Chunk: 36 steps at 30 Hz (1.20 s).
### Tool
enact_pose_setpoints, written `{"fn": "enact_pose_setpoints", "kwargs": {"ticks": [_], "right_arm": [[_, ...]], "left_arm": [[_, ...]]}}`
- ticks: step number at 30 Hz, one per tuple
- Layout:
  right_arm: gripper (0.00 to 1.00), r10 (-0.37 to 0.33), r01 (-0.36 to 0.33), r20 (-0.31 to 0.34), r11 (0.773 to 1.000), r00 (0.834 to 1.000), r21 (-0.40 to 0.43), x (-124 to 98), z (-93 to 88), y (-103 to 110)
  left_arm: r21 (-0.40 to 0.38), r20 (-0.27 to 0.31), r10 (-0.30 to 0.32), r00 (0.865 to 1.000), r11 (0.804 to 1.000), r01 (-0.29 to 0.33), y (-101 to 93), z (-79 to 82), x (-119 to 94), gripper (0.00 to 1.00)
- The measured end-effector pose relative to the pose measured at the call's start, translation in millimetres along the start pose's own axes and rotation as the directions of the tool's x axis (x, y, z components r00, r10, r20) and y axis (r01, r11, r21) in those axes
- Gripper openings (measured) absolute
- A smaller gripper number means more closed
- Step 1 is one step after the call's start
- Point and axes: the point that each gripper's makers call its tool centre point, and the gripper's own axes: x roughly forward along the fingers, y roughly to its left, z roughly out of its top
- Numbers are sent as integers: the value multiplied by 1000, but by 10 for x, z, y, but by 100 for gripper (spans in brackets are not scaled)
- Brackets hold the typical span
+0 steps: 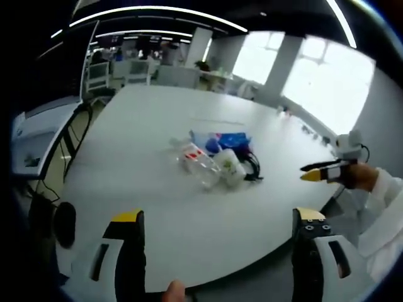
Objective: Arrange the tabletop items into an orderly group along one side of the table until the central work area is clear of visible clutter.
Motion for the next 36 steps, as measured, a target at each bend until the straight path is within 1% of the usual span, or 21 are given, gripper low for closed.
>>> {"fn": "enact_pose_setpoints", "kwargs": {"ticks": [7,13,18,25,28,36], "right_arm": [[67,24,-24,-13,999,1000,-21,111,58,24],[66,49,-49,-19,998,999,-42,189,125,91],[65,60,-63,-46,996,997,-59,284,153,145],[65,97,-102,-64,992,993,-74,457,225,266],[65,111,-116,-66,990,992,-81,512,278,335],[65,137,-146,-79,983,987,-115,646,390,434]], "left_arm": [[-4,19,4,1000,1000,-4,-40,17,-22,94],[-15,12,5,1000,1000,-5,-51,-19,-23,93],[-22,19,1,1000,1000,-1,-86,-13,-26,93],[-50,15,1,1000,999,0,-115,-77,-18,93],[-58,14,3,1000,998,-2,-103,-94,-20,93],[-71,19,12,1000,997,-10,-43,-83,-30,93]]}}
